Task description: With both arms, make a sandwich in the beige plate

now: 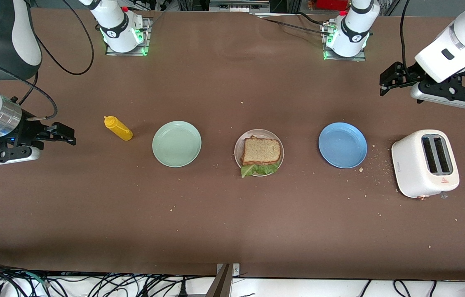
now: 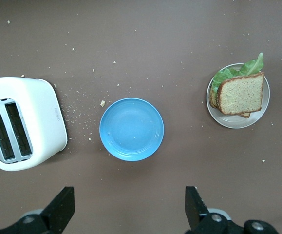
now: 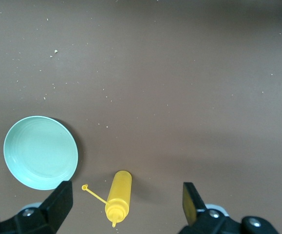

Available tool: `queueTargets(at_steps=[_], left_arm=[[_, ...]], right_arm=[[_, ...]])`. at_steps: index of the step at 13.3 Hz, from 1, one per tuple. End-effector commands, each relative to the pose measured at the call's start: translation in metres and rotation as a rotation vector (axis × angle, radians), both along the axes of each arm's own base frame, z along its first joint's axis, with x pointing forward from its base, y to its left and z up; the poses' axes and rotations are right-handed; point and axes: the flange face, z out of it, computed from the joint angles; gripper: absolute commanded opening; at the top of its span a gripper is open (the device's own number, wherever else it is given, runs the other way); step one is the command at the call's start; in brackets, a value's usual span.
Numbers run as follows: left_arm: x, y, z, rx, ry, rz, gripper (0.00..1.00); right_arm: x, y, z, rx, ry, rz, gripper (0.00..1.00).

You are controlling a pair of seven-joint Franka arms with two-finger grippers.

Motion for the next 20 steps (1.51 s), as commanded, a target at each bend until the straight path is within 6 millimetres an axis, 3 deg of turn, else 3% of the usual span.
queueTargets(at_steps=[1, 6, 20], left_arm=[[0.003, 0.003, 0.005, -0.024, 0.002, 0.009, 1.0], [0.003, 0.019, 0.005, -0.014, 0.019, 0.039, 1.0], [0.005, 0.032, 0.005, -0.014, 0.017, 0.062, 1.0]], right_arm=[[-0.004, -0.004, 0.001, -0.011, 0.005, -0.004, 1.0], [-0.003, -0.006, 0.0, -0.011, 0.003, -0.007, 1.0], [-0.001, -0.005, 0.008, -0.002, -0.011, -0.015, 1.0]])
